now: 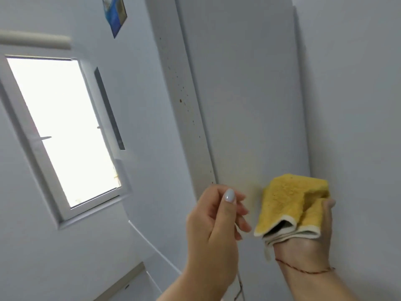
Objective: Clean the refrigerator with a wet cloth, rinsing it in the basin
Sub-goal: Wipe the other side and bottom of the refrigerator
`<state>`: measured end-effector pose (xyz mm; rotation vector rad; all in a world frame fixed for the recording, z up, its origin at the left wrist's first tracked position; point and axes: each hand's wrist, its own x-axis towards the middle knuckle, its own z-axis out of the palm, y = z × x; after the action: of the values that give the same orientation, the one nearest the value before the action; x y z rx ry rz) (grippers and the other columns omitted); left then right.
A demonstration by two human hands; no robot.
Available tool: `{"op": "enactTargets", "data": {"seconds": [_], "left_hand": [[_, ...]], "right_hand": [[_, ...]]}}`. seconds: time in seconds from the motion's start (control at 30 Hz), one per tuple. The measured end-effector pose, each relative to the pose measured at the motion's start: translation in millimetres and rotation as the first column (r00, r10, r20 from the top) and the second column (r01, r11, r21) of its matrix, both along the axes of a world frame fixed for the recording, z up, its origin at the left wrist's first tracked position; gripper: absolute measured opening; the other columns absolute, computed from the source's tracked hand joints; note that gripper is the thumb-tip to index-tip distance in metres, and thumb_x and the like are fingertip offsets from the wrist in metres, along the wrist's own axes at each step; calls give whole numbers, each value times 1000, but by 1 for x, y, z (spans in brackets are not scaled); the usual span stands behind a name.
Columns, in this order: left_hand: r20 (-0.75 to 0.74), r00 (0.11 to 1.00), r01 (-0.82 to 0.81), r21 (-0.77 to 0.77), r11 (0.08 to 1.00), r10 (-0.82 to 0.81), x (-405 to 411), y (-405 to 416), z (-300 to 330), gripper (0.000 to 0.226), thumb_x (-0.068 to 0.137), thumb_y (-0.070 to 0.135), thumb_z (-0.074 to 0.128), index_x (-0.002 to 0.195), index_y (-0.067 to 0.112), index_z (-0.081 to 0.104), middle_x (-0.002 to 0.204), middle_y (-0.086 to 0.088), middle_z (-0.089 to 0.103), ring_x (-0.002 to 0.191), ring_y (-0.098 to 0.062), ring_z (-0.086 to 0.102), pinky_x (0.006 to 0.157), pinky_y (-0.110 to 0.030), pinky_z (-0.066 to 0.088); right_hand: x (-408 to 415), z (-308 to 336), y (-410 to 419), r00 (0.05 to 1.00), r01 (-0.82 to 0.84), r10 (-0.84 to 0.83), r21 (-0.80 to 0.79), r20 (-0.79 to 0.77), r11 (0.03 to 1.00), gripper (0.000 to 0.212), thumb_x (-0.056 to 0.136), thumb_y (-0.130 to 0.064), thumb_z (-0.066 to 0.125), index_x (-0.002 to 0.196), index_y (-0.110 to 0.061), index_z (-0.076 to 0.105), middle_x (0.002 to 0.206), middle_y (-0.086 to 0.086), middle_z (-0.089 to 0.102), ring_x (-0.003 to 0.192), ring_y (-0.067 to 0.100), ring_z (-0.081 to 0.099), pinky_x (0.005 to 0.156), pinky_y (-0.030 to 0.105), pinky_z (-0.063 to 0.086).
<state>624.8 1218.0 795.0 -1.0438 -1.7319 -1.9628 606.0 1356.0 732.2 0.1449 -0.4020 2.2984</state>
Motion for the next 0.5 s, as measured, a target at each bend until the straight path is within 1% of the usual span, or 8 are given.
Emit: {"op": "enactTargets", "data": {"seconds": [0.07,0.1,0.13,0.17,0.23,0.33,0.4,0.5], "left_hand": [[-24,995,-99,70,993,101,2,-13,5,28,80,41,49,72,17,64,59,-5,60,48,-22,56,43,-26,39],[-31,987,-154,105,982,158,3,-20,9,26,82,35,50,72,15,62,57,-6,58,46,-21,55,41,-25,38],[-25,978,-200,143,969,206,1,-26,13,25,85,29,47,72,11,61,55,-6,57,45,-21,54,40,-23,37],[-13,969,-239,175,955,245,-1,-32,18,26,86,24,44,72,8,59,54,-5,55,44,-21,52,40,-23,36],[13,951,-305,212,928,309,-8,-42,27,26,86,21,40,74,6,57,52,-4,52,44,-22,50,39,-23,35],[29,932,-358,221,907,361,-20,-54,38,27,97,11,39,78,2,56,52,-4,51,44,-20,49,39,-22,36],[34,928,-369,219,903,371,-27,-60,45,29,99,5,35,78,2,55,52,-4,50,44,-19,48,38,-21,36],[23,921,-385,213,898,390,-36,-66,55,28,98,4,36,77,1,55,52,-6,50,46,-21,47,39,-19,36]], "right_hand": [[3,2,-17,992,114,-120,126,37,986,49,90,-63,24,91,-37,65,62,-9,61,48,10,56,45,19,47],[3,2,-29,981,173,-187,210,48,962,48,89,-65,25,104,-36,60,71,-8,65,56,9,59,50,21,51],[2,0,-41,961,244,-270,295,51,924,56,84,-72,29,118,-34,54,89,-1,68,73,13,64,65,30,57],[2,-1,-54,933,312,-360,434,31,845,72,78,-81,31,131,-34,45,112,10,63,98,23,62,86,45,53],[-5,-6,-78,857,391,-508,751,-86,532,79,81,-81,22,143,-33,27,140,25,38,129,43,38,104,63,30],[-16,-5,-108,695,384,-681,920,-230,81,74,95,-62,7,151,-15,14,158,7,14,146,30,14,112,59,16],[-27,-4,-115,559,337,-790,939,-252,-61,71,98,-56,6,152,-10,12,160,2,7,147,24,9,113,53,13],[-40,4,-110,445,275,-856,950,-265,-151,70,99,-54,14,151,-7,11,157,7,15,145,27,16,115,47,12]]}}
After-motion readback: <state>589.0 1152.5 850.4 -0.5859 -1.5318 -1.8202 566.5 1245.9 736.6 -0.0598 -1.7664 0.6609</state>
